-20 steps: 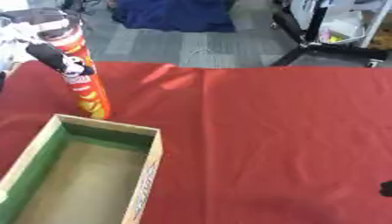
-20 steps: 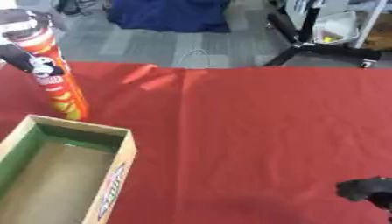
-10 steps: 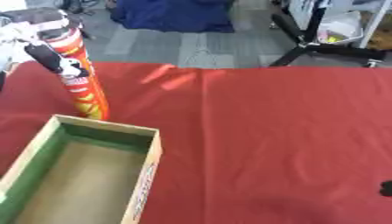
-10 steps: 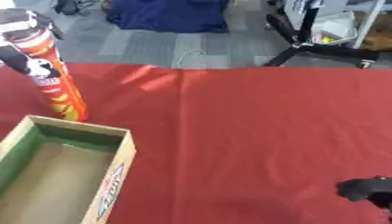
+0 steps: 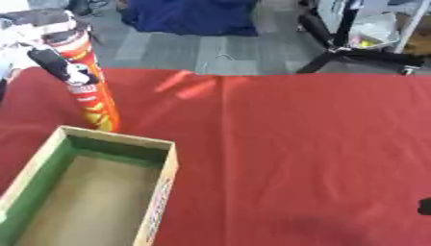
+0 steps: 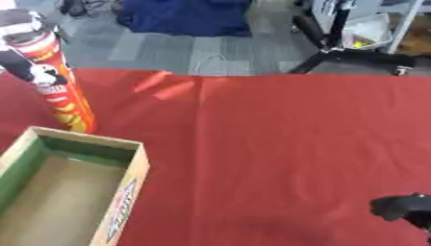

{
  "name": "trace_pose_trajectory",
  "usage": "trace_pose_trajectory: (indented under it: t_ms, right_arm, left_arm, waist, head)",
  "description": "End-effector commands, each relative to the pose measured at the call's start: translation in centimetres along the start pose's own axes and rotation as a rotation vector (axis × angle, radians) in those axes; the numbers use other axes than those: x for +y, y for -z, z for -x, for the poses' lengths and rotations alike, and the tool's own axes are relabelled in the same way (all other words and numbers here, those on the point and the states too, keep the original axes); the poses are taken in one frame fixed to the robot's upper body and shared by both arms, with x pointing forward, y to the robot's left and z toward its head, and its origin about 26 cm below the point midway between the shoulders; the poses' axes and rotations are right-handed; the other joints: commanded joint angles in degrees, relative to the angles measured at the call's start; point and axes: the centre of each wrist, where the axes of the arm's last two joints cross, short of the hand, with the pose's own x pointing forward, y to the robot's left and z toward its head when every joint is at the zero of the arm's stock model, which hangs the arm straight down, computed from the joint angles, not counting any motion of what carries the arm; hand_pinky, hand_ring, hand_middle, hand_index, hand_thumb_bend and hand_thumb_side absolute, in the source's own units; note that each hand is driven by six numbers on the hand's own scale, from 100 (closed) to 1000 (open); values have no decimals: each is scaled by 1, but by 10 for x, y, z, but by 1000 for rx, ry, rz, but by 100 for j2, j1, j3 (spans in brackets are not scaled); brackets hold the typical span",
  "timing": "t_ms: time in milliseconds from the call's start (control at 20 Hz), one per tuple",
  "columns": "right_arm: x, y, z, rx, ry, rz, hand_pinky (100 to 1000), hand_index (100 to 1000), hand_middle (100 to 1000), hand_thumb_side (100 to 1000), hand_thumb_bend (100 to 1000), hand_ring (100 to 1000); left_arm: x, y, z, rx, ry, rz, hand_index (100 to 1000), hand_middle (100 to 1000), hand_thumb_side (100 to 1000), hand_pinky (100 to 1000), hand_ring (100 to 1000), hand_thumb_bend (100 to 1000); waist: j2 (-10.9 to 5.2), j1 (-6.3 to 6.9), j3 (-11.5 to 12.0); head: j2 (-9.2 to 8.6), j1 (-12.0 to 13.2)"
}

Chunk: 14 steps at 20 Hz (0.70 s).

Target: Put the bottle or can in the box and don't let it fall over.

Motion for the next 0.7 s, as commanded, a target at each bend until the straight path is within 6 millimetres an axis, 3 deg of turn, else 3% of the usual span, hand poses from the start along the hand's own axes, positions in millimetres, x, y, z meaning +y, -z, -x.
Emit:
trace_pose_trajectory:
  t_ms: [50,300,550,700]
  right_arm:
    - [-4,3,-7,-23,-25,-4,777,803,634,470,100,796]
    - [-3,3,-7,-22,-22,6,776,801,630,470,100,795]
    - [-4,2,-7,-19,-22,16,776,801,630,470,100,795]
    - [-4,2,-7,-17,-22,18,776,801,630,470,100,795]
  left_arm:
    - [-39,12,2,13,-54,97,501,526,100,100,365,367]
    - [-44,13,0,15,-62,89,460,463,100,100,329,255]
    - [-49,15,-3,0,-38,68,358,414,100,100,303,326]
    - [-51,16,-4,-7,-21,72,255,340,100,100,275,401]
  waist:
    - [1,-75,-19]
    - [14,-75,-27]
    - [19,-77,-39]
    - [10,-77,-45]
  head:
    - [-50,2]
    - [-41,0]
    - [-37,-5]
    - [-28,4]
